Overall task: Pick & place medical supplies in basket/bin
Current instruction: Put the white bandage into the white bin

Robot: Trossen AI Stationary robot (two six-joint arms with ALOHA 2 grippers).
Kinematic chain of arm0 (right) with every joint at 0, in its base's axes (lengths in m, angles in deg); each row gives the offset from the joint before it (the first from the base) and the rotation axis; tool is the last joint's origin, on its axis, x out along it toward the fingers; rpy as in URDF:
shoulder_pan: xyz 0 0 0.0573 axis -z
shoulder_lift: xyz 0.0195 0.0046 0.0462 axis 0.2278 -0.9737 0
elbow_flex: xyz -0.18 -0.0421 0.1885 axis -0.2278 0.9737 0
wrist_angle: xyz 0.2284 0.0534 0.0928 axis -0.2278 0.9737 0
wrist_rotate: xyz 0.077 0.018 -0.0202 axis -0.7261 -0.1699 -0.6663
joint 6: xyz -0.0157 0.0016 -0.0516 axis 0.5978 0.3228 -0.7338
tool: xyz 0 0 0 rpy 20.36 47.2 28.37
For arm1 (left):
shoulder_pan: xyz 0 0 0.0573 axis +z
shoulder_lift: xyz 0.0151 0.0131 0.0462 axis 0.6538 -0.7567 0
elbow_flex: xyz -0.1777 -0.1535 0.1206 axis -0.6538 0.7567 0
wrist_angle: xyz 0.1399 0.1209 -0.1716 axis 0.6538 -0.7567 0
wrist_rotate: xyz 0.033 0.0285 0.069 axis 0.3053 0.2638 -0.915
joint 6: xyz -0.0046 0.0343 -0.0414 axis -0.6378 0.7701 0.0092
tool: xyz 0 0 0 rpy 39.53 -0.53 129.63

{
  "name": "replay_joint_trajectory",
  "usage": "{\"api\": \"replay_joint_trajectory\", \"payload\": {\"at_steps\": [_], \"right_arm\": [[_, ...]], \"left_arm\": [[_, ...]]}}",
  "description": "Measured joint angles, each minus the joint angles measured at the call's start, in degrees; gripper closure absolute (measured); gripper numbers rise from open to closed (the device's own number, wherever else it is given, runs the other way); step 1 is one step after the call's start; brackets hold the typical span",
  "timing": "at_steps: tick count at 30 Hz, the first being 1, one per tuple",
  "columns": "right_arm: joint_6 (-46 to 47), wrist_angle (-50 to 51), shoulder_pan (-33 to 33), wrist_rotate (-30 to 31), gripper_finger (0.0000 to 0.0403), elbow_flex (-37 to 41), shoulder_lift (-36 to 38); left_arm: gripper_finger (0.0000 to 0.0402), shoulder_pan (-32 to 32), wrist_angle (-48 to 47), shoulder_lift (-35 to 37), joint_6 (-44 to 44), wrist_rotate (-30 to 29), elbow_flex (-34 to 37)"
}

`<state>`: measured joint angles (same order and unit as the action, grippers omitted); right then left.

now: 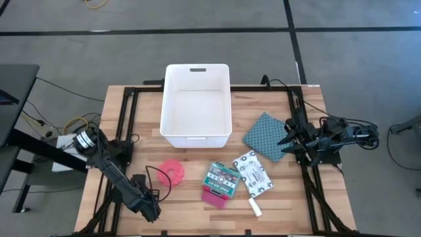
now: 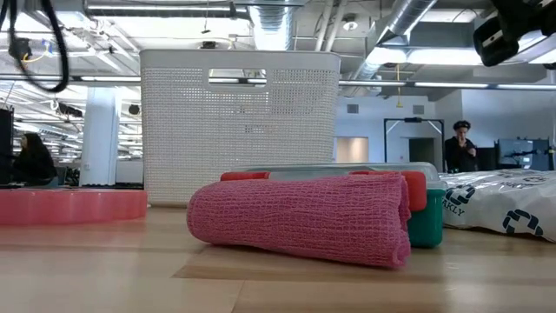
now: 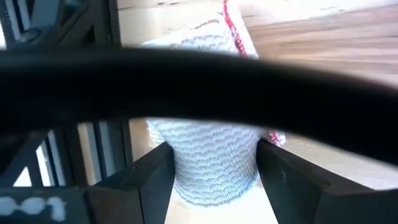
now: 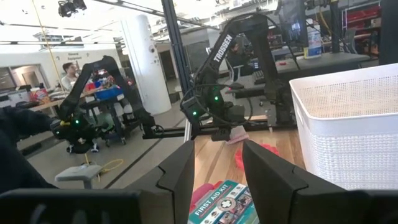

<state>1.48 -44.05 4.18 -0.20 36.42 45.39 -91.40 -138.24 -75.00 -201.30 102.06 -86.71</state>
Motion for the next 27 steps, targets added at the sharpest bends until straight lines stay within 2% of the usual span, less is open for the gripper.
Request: {"api": "replay_joint_trajectory", "payload": {"at_steps": [5, 12, 17, 21, 23, 27], "right_arm": [[0.0, 0.0, 0.0, 0.0, 0.0273, 0.0, 0.0], [0.0, 0.0, 0.0, 0.0, 0.0273, 0.0, 0.0], [0.0, 0.0, 0.0, 0.0, 0.0273, 0.0, 0.0], [0.0, 0.0, 0.0, 0.0, 0.0273, 0.0, 0.0], [0.0, 0.0, 0.0, 0.0, 0.0273, 0.0, 0.0], [0.0, 0.0, 0.0, 0.0, 0.0273, 0.0, 0.0]], "left_arm": [[0.0225, 0.5, 0.1, -0.6, 3.1, -1.6, 0.1], [0.0347, 2.0, -3.1, -0.8, 14.4, -3.3, -1.7], [0.0354, 3.5, -12.4, -1.3, 20.8, -14.8, -10.4], [0.0354, 4.9, -27.1, -1.2, 25.0, -23.3, -22.1], [0.0354, 5.3, -32.1, -1.1, 26.9, -29.4, -28.1], [0.0355, 7.2, -31.7, 1.3, 38.1, -45.4, -34.9]]}}
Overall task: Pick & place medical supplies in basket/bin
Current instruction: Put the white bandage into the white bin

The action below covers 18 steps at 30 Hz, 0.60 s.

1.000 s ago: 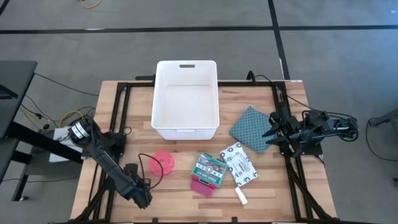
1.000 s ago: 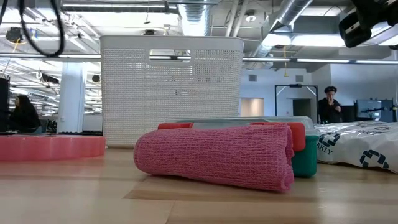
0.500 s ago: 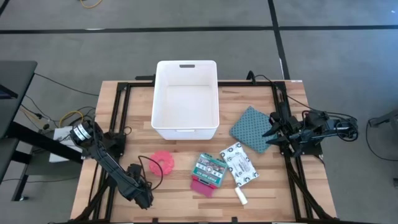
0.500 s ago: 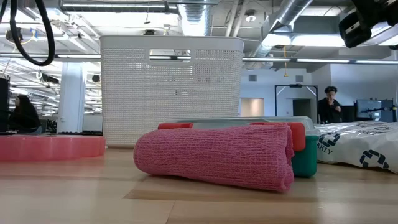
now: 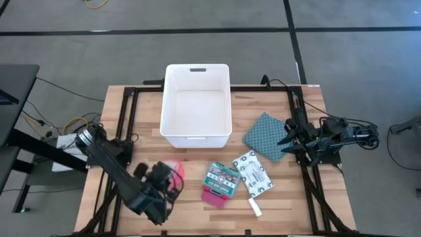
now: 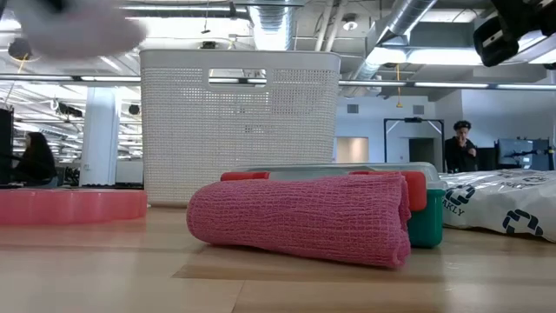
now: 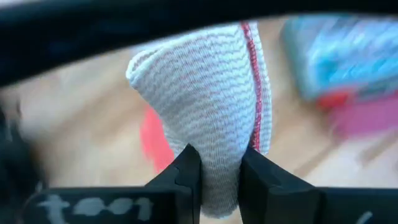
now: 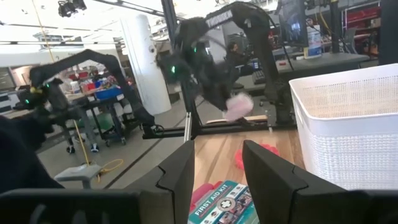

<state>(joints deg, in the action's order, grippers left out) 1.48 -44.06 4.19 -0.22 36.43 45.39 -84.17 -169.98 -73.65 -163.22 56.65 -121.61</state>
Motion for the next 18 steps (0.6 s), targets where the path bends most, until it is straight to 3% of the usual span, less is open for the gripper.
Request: {"api": "replay_joint_trajectory", "payload": {"at_steps": [10, 14, 18], "right_arm": [[0.0, 1.3, 0.0, 0.0, 0.0273, 0.0, 0.0], [0.0, 1.3, 0.0, 0.0, 0.0273, 0.0, 0.0], [0.0, 1.3, 0.0, 0.0, 0.0273, 0.0, 0.0]], "left_arm": [[0.0355, 15.8, -0.5, 0.8, 34.8, -26.0, -9.9], [0.0355, 26.4, 2.0, 0.9, 45.9, -26.8, -12.8], [0.0352, 38.0, 8.6, 0.8, 57.1, -19.4, -13.2]]}}
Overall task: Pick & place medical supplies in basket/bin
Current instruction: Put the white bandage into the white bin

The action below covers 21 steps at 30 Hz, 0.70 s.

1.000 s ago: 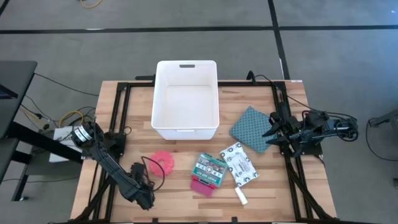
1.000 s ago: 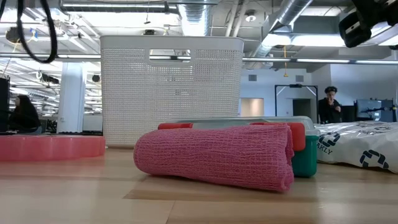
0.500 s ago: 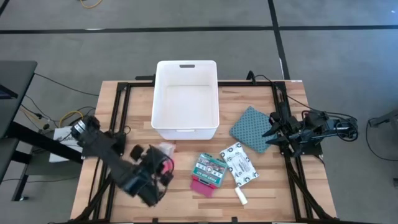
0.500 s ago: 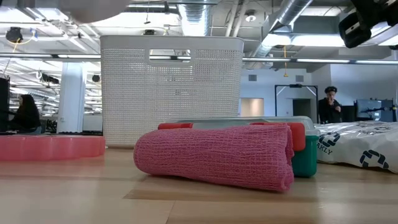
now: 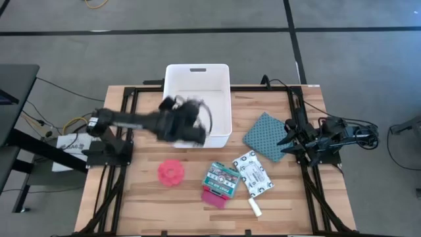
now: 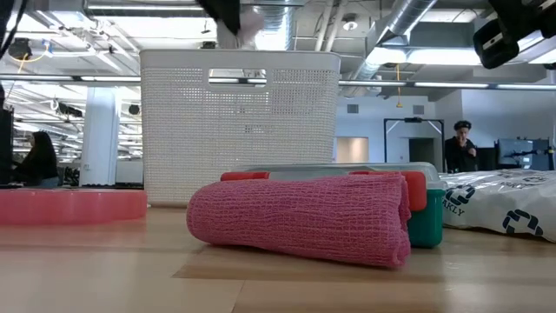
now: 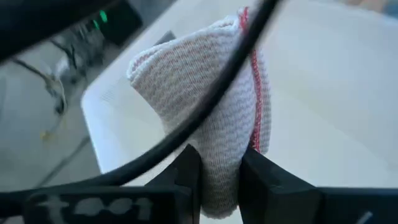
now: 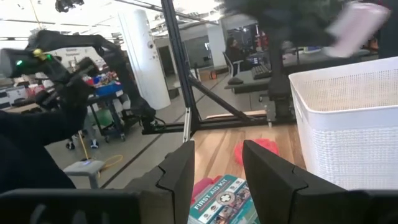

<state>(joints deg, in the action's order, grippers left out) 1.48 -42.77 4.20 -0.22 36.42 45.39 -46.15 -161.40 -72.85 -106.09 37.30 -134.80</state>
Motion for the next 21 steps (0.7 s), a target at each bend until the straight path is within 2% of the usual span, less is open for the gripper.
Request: {"api": "replay_joint_trajectory", "payload": {"at_steps": [6, 11, 14, 17, 21], "right_arm": [[0.0, 0.0, 0.0, 0.0, 0.0273, 0.0, 0.0], [0.0, 0.0, 0.0, 0.0, 0.0273, 0.0, 0.0], [0.0, 0.0, 0.0, 0.0, 0.0273, 0.0, 0.0], [0.0, 0.0, 0.0, 0.0, 0.0273, 0.0, 0.0], [-3.3, -0.1, 0.0, 0.0, 0.0273, 0.0, 0.0]], "left_arm": [[0.0350, 14.8, 15.2, -0.5, 13.4, 19.1, 3.5], [0.0350, 23.4, 27.6, -0.5, 15.6, 34.1, 10.1], [0.0350, 26.0, 33.1, -0.4, 15.6, 38.2, 16.5], [0.0350, 27.7, 35.7, -0.4, 17.4, 39.1, 22.0], [0.0338, 29.7, 36.9, -0.5, 20.8, 39.2, 24.6]]}}
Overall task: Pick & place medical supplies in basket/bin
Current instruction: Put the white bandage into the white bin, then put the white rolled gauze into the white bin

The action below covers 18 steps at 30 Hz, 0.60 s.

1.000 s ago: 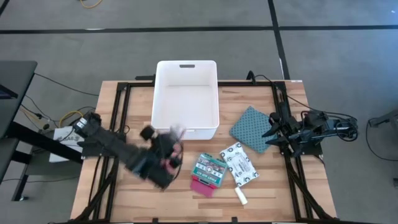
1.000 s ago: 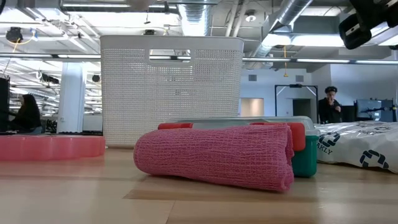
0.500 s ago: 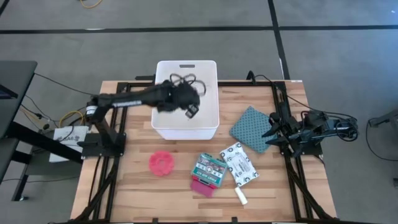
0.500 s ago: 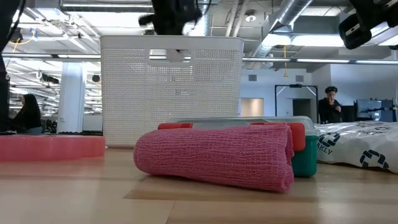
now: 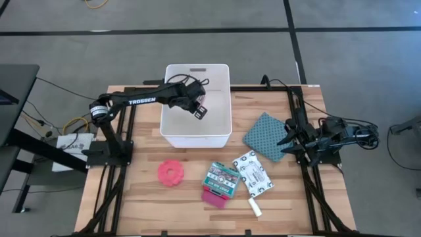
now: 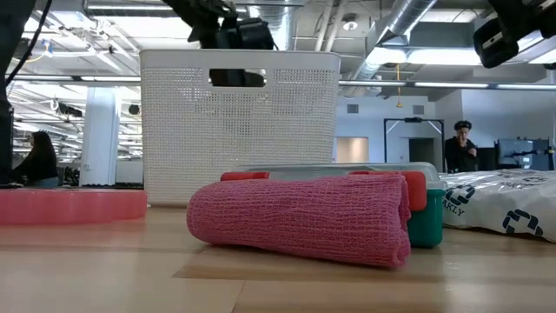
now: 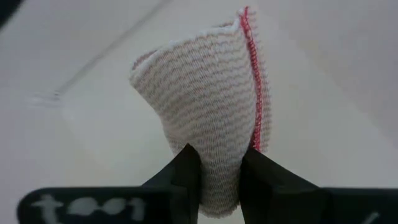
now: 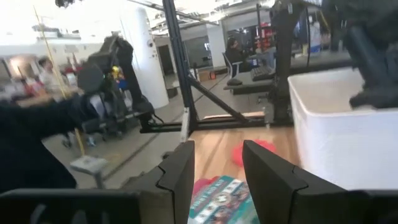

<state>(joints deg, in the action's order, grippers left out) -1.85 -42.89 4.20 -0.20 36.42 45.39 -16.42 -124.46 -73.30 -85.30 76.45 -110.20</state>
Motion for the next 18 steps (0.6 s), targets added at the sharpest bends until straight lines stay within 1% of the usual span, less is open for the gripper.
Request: {"api": "replay_joint_trajectory", "payload": {"at_steps": [3, 7, 10, 13, 18], "right_arm": [[-4.0, -0.1, 0.0, 0.0, 0.0273, 0.0, 0.0], [-3.8, -0.3, 0.0, 0.0, 0.0273, 0.0, 0.0], [-5.0, -0.3, 0.0, 0.0, 0.0273, 0.0, 0.0], [-5.7, -0.7, 0.0, 0.0, 0.0273, 0.0, 0.0], [-5.7, -1.6, 0.0, 0.0, 0.0273, 0.0, 0.0]], "left_arm": [[0.0311, 0.9, -0.1, 0.0, 3.2, 1.4, 0.1], [0.0268, 0.6, -0.1, 0.0, 4.8, 2.1, 0.1], [0.0243, 0.0, 0.3, 0.0, 4.9, 2.0, 0.1], [0.0231, -0.4, 1.5, 0.0, 5.2, 1.9, -0.1], [0.0227, -0.3, 0.9, 0.0, 5.2, 2.0, -4.0]]}}
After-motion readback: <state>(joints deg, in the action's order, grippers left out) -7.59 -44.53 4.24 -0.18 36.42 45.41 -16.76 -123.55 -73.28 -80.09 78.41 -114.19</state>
